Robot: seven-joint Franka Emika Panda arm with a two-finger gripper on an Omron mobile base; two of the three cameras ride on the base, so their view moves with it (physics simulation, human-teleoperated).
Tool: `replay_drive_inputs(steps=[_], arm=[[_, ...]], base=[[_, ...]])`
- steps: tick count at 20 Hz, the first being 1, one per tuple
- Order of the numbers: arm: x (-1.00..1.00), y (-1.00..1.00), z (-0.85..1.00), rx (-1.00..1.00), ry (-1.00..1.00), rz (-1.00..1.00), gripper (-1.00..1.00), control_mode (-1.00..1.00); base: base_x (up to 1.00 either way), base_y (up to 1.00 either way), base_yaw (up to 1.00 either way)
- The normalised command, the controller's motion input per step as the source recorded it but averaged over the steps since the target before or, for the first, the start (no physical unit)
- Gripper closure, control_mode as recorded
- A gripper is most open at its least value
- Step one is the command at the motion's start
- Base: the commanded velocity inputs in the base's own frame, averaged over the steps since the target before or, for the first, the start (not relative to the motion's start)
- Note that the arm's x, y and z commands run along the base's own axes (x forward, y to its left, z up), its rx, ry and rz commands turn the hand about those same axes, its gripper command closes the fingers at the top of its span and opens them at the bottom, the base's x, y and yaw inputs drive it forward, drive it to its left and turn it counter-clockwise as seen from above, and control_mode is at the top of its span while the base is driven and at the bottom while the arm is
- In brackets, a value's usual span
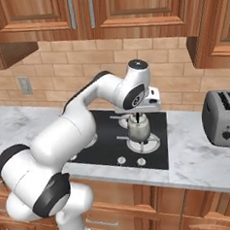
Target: The kettle is done boiling. Turn off the stove, then wait for 300 timesteps before moving the kettle to the dining table.
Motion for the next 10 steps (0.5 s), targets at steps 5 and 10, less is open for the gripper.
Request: replay_drive_inputs(steps=[5,10], arm=[[0.00,0.00,0.00,0.00,0.00,0.00,1.00,1.00],[0.00,0.00,0.00,0.00,0.00,0.00,1.00,1.00]], base=[[-0.58,0.03,-0.02],[-0.50,0.04,-0.17]])
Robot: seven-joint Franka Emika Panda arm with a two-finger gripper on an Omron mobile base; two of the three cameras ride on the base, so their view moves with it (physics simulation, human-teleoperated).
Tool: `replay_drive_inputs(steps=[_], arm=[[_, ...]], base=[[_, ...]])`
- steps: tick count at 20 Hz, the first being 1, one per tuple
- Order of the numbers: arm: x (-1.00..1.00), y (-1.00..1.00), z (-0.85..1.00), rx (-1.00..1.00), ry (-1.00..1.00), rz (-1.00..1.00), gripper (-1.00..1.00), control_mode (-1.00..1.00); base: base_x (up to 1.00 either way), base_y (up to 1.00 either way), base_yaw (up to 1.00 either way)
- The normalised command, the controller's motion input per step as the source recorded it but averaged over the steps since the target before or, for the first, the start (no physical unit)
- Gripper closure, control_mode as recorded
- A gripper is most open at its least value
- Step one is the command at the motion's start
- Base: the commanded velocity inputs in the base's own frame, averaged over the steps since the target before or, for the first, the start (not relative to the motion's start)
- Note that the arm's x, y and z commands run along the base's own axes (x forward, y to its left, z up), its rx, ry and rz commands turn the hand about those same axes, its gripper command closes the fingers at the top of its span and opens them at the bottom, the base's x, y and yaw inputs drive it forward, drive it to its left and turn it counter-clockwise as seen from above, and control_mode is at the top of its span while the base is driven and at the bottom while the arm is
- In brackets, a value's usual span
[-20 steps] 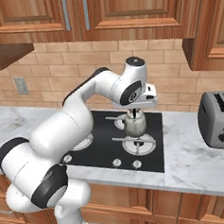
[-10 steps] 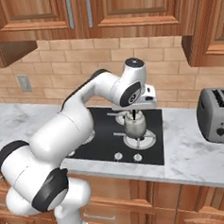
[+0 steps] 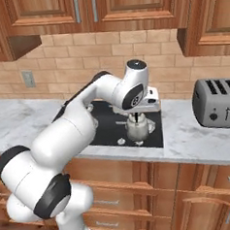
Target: The kettle is done boiling. Turn off the stove, then wait for 300 timesteps before moving the kettle to the dining table.
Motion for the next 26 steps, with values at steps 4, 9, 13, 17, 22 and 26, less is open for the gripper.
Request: replay_drive_inputs(steps=[4,9,13,17,22,26], arm=[[0.00,0.00,0.00,0.00,0.00,0.00,1.00,1.00],[0.00,0.00,0.00,0.00,0.00,0.00,1.00,1.00],[0.00,0.00,0.00,0.00,0.00,0.00,1.00,1.00],[0.00,0.00,0.00,0.00,0.00,0.00,1.00,1.00],[0.00,0.00,0.00,0.00,0.00,0.00,1.00,1.00],[0.00,0.00,0.00,0.00,0.00,0.00,1.00,1.00]], base=[[-0.33,0.04,-0.40],[-0.30,0.07,-0.52],[-0.22,0.10,-0.55],[-0.20,0.14,-0.59],[-0.19,0.12,-0.62],[-0.15,0.12,-0.63]])
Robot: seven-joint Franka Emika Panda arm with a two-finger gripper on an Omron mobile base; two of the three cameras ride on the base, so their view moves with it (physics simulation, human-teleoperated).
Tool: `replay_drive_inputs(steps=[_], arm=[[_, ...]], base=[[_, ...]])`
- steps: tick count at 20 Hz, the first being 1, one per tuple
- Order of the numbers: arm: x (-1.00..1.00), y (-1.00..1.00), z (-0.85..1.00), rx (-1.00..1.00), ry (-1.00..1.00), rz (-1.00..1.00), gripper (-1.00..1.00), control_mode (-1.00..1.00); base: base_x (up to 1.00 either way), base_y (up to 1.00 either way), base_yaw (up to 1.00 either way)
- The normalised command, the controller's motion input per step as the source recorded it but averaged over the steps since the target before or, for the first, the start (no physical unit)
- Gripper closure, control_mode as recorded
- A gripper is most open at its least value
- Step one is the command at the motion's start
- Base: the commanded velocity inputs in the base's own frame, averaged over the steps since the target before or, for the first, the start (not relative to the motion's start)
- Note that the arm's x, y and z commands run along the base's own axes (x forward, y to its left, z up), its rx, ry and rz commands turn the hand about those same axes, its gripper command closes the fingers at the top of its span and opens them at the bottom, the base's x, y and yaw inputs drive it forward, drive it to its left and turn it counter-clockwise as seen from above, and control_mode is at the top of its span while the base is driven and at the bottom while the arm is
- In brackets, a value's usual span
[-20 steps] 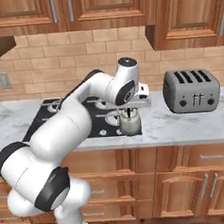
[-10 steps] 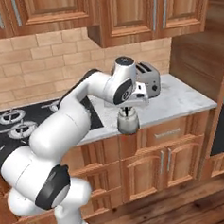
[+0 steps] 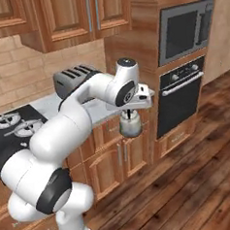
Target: The kettle is done boiling. Turn off the stove, then wait for 300 timesteps before moving the kettle to the dining table.
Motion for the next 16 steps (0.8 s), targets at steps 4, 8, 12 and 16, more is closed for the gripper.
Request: replay_drive_inputs(steps=[4,8,12,16], arm=[[0.00,0.00,0.00,0.00,0.00,0.00,1.00,1.00],[0.00,0.00,0.00,0.00,0.00,0.00,1.00,1.00],[0.00,0.00,0.00,0.00,0.00,0.00,1.00,1.00],[0.00,0.00,0.00,0.00,0.00,0.00,1.00,1.00]], base=[[-0.08,0.15,-0.64],[-0.12,0.12,-0.63],[-0.14,0.05,-0.62],[-0.12,0.00,-0.57]])
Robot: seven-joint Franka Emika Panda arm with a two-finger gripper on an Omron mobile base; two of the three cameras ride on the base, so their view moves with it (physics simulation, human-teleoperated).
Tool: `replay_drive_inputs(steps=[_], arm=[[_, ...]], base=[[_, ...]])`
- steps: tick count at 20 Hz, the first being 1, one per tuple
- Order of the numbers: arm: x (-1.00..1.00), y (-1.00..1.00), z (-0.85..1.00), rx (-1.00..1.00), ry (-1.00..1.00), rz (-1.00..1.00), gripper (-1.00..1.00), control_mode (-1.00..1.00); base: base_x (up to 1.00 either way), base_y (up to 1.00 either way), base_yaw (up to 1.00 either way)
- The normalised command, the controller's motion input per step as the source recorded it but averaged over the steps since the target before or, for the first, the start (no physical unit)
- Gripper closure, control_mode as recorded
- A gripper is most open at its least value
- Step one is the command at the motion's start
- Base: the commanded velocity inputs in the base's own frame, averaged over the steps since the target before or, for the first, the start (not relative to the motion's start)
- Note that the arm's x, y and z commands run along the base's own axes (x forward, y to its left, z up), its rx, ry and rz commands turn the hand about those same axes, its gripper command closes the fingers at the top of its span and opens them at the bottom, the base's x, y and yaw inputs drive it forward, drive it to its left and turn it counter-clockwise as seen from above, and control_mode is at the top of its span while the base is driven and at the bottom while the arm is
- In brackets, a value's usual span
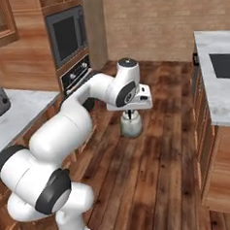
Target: The kettle is done boiling. Turn off the stove, then wait for 300 timesteps before moving the kettle to the dining table.
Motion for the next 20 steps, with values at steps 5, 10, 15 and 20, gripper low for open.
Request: replay_drive_inputs(steps=[5,10,15,20], arm=[[0.00,0.00,0.00,0.00,0.00,0.00,1.00,1.00],[0.00,0.00,0.00,0.00,0.00,0.00,1.00,1.00],[0.00,0.00,0.00,0.00,0.00,0.00,1.00,1.00],[0.00,0.00,0.00,0.00,0.00,0.00,1.00,1.00]], base=[[-0.03,-0.24,-0.36],[0.00,-0.47,-0.14],[0.00,-0.62,-0.01],[0.00,-0.76,0.00]])
